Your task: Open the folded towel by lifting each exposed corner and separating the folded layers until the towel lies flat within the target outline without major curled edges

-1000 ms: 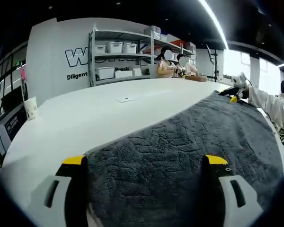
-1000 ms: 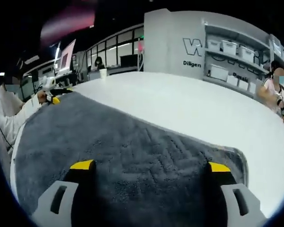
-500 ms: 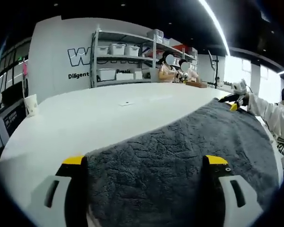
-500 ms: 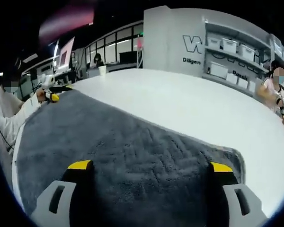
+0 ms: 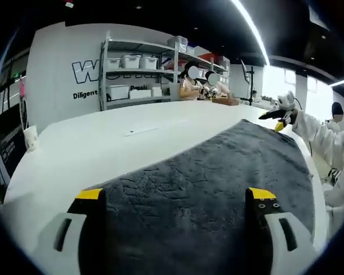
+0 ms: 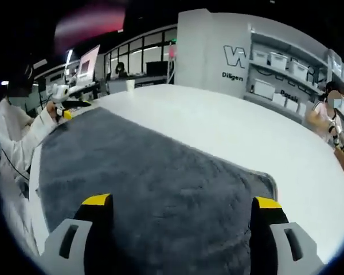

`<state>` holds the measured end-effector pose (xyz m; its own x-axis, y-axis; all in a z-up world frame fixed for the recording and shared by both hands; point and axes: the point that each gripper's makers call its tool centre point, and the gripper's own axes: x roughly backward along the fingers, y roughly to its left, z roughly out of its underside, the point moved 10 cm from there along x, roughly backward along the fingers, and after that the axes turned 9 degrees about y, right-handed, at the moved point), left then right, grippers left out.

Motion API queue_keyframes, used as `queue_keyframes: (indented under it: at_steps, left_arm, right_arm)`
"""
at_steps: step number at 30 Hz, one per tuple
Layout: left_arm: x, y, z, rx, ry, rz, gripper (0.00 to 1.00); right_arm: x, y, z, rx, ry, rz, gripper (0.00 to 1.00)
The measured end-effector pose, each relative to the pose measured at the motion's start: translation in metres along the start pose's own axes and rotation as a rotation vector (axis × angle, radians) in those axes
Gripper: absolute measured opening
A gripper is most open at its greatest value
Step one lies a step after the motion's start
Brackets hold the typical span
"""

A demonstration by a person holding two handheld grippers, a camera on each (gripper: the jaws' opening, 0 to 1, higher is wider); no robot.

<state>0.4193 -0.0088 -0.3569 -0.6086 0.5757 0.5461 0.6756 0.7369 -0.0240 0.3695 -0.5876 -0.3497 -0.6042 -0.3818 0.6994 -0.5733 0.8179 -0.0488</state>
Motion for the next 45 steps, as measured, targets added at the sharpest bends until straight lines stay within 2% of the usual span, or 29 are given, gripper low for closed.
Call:
queue_keyframes:
  at_steps: [2, 5, 7, 8, 11, 14, 16, 18, 20, 21, 22, 24, 26, 30, 34, 36, 38, 42, 45]
  left_arm:
    - [0.008, -0.009, 0.003, 0.004, 0.013, -0.004, 0.99]
    - [0.025, -0.028, 0.010, -0.003, -0.012, -0.033, 0.99]
    - [0.034, -0.039, 0.017, 0.022, -0.048, -0.038, 0.99]
    - [0.036, -0.044, 0.021, 0.061, -0.061, -0.033, 0.99]
    - [0.045, -0.062, 0.034, 0.046, -0.049, -0.035, 0.99]
    - [0.055, -0.072, 0.046, 0.062, -0.031, -0.109, 0.99]
    - [0.062, -0.076, 0.056, 0.100, -0.013, -0.193, 0.99]
    - [0.064, -0.080, 0.063, 0.094, -0.005, -0.206, 0.99]
    - [0.066, -0.085, 0.070, 0.114, -0.002, -0.210, 0.99]
    - [0.066, -0.087, 0.072, 0.130, -0.012, -0.200, 0.99]
    - [0.066, -0.091, 0.076, 0.185, -0.029, -0.191, 0.99]
    - [0.067, -0.097, 0.083, 0.222, -0.058, -0.200, 0.99]
    - [0.067, -0.103, 0.087, 0.200, -0.042, -0.194, 0.99]
    - [0.064, -0.102, 0.095, 0.167, 0.016, -0.255, 0.98]
    - [0.065, -0.103, 0.097, 0.197, -0.040, -0.254, 0.98]
    - [0.064, -0.101, 0.097, 0.221, -0.075, -0.274, 0.93]
    - [0.065, -0.102, 0.101, 0.172, -0.047, -0.298, 0.92]
    - [0.065, -0.104, 0.100, 0.186, -0.060, -0.271, 0.99]
    - [0.068, -0.102, 0.102, 0.159, -0.036, -0.266, 0.99]
  right_arm:
    - [0.004, 0.007, 0.005, 0.019, 0.011, -0.002, 0.99]
    - [0.009, 0.016, 0.010, 0.043, 0.024, -0.006, 0.99]
    - [0.010, 0.022, 0.015, 0.044, 0.031, -0.013, 0.99]
    - [0.011, 0.025, 0.017, 0.046, 0.034, -0.017, 0.99]
    - [0.013, 0.035, 0.025, 0.057, 0.044, -0.021, 0.99]
    - [0.016, 0.041, 0.030, 0.042, 0.043, -0.011, 0.99]
    - [0.017, 0.048, 0.035, 0.008, 0.022, -0.009, 0.99]
    - [0.016, 0.052, 0.039, -0.026, 0.023, -0.011, 0.99]
    - [0.016, 0.056, 0.043, -0.014, 0.018, -0.009, 0.99]
    - [0.016, 0.057, 0.045, -0.009, 0.019, -0.003, 0.99]
    - [0.015, 0.058, 0.047, -0.004, 0.034, 0.014, 0.99]
    - [0.015, 0.059, 0.051, -0.002, 0.041, 0.032, 0.99]
    - [0.015, 0.060, 0.053, 0.002, 0.048, 0.043, 0.99]
    - [0.014, 0.060, 0.057, 0.000, 0.050, 0.051, 0.99]
    - [0.014, 0.059, 0.060, -0.020, 0.037, 0.049, 0.99]
    - [0.013, 0.058, 0.064, -0.043, 0.026, 0.043, 0.99]
    - [0.012, 0.058, 0.068, -0.068, 0.009, 0.027, 0.99]
    - [0.012, 0.058, 0.072, -0.075, -0.017, 0.008, 1.00]
    - [0.013, 0.057, 0.073, -0.067, -0.023, -0.003, 1.00]
